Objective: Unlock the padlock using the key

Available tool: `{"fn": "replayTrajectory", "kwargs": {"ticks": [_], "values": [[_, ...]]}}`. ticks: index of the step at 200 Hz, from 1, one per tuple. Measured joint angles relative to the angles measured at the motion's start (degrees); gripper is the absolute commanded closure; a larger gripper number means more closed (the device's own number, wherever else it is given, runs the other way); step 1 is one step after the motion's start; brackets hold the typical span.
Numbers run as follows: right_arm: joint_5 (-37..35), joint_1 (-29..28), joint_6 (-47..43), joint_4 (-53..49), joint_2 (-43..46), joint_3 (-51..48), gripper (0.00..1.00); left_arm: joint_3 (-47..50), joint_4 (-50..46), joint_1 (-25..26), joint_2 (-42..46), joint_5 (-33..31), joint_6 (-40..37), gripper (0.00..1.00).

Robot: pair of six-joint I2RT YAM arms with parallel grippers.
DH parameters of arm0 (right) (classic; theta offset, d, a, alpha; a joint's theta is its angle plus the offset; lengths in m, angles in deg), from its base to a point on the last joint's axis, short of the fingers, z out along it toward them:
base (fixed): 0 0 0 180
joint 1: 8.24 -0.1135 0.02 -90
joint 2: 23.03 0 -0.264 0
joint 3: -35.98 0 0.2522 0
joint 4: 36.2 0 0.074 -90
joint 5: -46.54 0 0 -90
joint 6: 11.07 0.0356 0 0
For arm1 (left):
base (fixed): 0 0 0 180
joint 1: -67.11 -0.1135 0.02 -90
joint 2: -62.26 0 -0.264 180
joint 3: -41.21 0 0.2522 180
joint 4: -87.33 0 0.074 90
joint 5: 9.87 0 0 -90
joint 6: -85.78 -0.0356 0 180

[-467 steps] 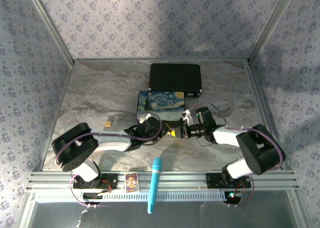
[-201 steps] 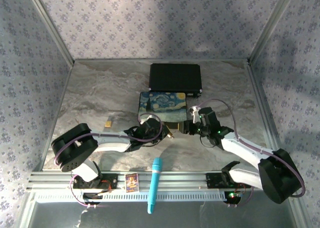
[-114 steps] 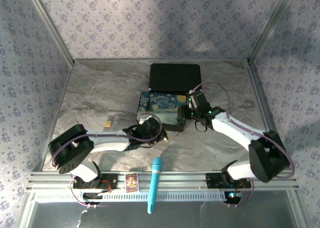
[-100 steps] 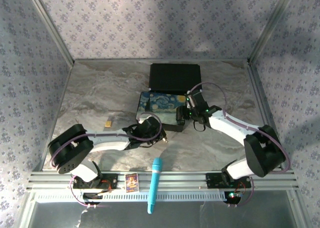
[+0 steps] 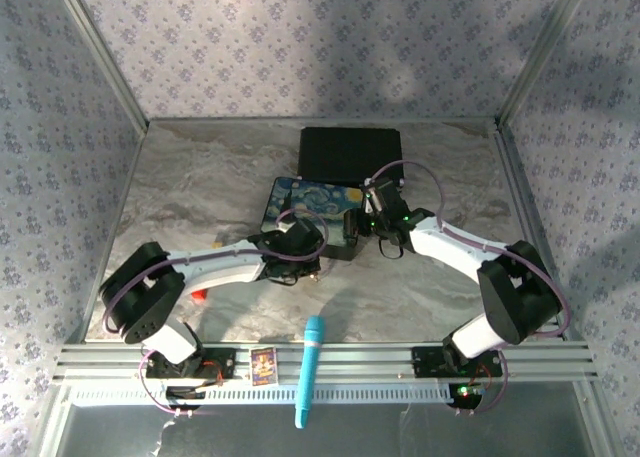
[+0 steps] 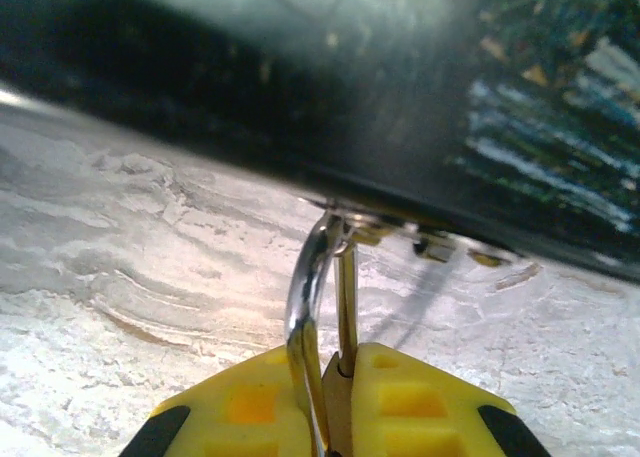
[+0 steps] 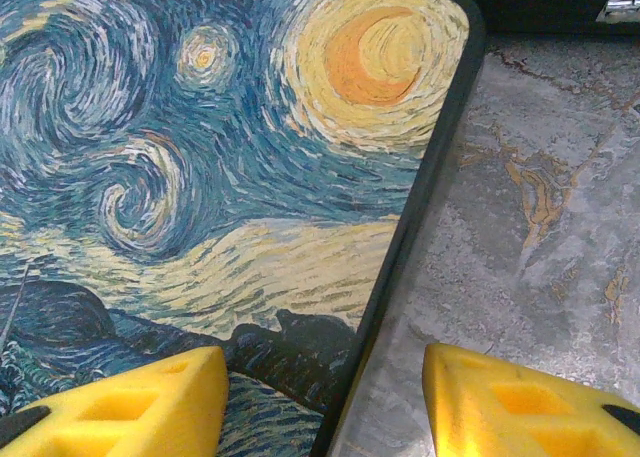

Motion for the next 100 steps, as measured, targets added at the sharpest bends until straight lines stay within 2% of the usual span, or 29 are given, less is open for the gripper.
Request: {"fn": "replayTrajectory", "kwargs": {"ticks": [30, 100], "values": [[-0.2, -0.3, -0.2, 0.0, -0.3, 0.2, 0.45, -2.6, -3.2, 0.0, -1.7, -1.1, -1.4, 1.00], [0.3, -0.3, -0.2, 0.7, -0.9, 0.3, 0.46, -6.1, -6.5, 1.9, -4.9, -4.9, -0.6, 0.93]]}}
